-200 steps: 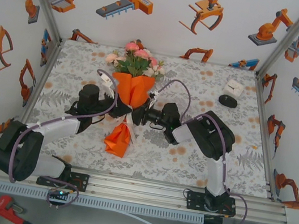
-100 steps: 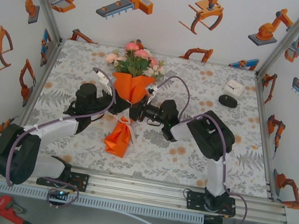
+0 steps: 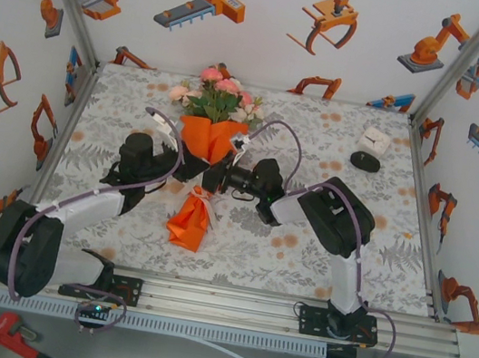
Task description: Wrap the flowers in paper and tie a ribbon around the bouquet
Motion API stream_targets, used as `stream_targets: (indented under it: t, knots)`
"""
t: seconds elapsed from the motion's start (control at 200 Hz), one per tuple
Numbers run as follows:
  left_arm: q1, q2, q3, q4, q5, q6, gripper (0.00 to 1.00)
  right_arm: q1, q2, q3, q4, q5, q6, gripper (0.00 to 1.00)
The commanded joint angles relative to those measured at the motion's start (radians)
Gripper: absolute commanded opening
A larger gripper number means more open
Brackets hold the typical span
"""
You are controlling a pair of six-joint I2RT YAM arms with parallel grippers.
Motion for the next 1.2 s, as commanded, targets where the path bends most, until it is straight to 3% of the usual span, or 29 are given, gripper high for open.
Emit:
stream_targets:
  t: [0.0,0.155,0.471,0.531,0.616,0.826,0.926,1.096,1.191]
  knots:
    - [-0.019,-0.022,-0.029,-0.025,0.078,-0.029,0.0,0.007,0.0,0.057,0.079,0.089,-0.001,0.38]
    - [-0.02,-0.036,-0.046,-0.02,0.074,-0.039,0.0,0.013,0.01,0.09,0.079,0.102,0.003,0.31]
    - [-0.019,-0.078,-0.071,-0.025,0.069,-0.044,0.0,0.018,0.01,0.067,0.079,0.139,-0.009,0.01]
    - [-0.02,-0.102,-0.079,-0.051,0.068,-0.028,0.0,0.018,0.003,0.047,0.079,0.125,-0.032,0.0]
    - [-0.019,-0.154,-0.086,-0.117,0.039,0.003,0.08,0.016,-0.005,-0.008,0.079,0.124,-0.071,0.0]
    - [-0.02,-0.34,-0.102,-0.321,-0.087,0.084,0.43,0.01,-0.007,-0.087,0.079,0.117,-0.112,0.0]
    - [-0.018,-0.43,-0.118,-0.397,-0.174,0.087,0.54,0.01,-0.008,-0.096,0.081,0.119,-0.126,0.0]
    - [0.009,-0.52,-0.096,-0.62,-0.428,0.011,0.59,0.01,-0.052,-0.137,0.081,0.13,-0.176,0.0]
    - [0.086,-0.517,-0.064,-0.736,-0.451,-0.05,0.59,0.01,-0.082,-0.179,0.07,0.148,-0.209,0.0]
